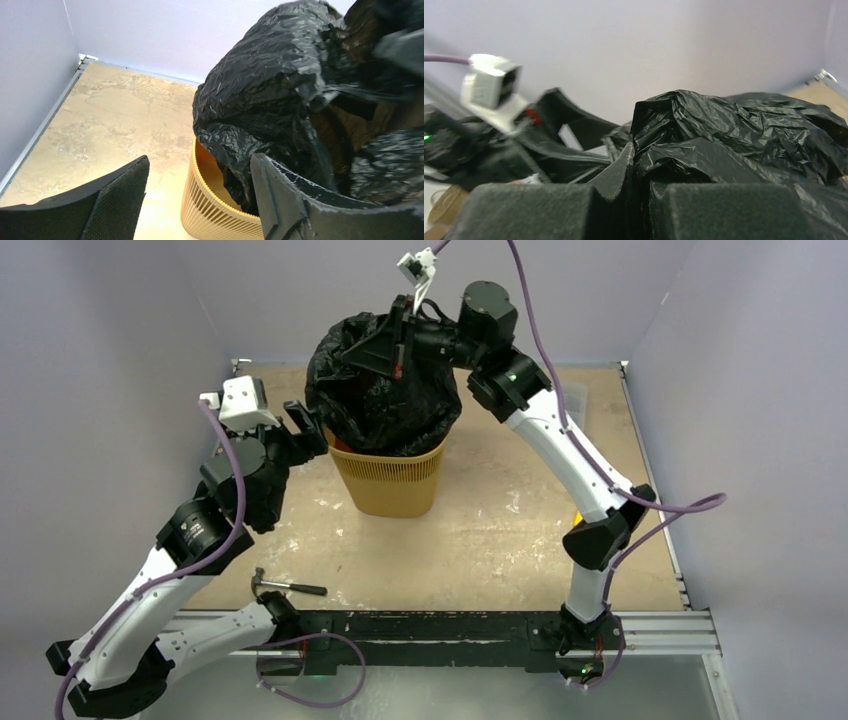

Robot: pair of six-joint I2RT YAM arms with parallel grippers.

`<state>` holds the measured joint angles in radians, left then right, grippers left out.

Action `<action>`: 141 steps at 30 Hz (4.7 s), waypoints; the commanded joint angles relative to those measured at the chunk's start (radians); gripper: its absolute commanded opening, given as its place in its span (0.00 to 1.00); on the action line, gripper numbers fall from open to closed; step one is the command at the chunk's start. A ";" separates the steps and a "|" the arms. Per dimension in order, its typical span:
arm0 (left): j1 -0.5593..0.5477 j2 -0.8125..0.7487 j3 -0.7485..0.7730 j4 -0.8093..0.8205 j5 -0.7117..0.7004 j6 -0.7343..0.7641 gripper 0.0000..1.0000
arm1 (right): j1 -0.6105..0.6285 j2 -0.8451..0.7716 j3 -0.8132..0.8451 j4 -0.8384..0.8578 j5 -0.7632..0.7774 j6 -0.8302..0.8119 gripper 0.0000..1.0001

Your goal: Put the trash bags into the trash bin

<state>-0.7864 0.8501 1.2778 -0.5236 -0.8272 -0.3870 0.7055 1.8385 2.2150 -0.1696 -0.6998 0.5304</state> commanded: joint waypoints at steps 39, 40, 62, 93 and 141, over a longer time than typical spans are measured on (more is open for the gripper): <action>0.002 0.260 0.089 0.144 0.562 0.257 0.92 | -0.158 -0.010 0.004 -0.014 0.245 0.090 0.06; 0.001 0.288 0.101 0.146 0.548 0.261 0.92 | -0.159 -0.022 -0.018 0.011 0.235 0.092 0.07; 0.004 0.245 0.019 0.236 0.164 0.252 0.06 | -0.148 -0.311 -0.219 -0.081 0.117 -0.162 0.78; 0.004 0.160 -0.065 0.197 0.167 0.185 0.07 | -0.080 -0.203 -0.485 -0.150 0.345 -0.258 0.48; 0.003 0.080 0.006 0.033 0.158 0.146 0.70 | -0.023 -0.367 -0.507 0.000 0.385 -0.062 0.71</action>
<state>-0.7856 0.9390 1.2339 -0.4328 -0.5430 -0.2687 0.6575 1.4857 1.6165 -0.1715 -0.3523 0.4931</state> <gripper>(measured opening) 0.682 0.708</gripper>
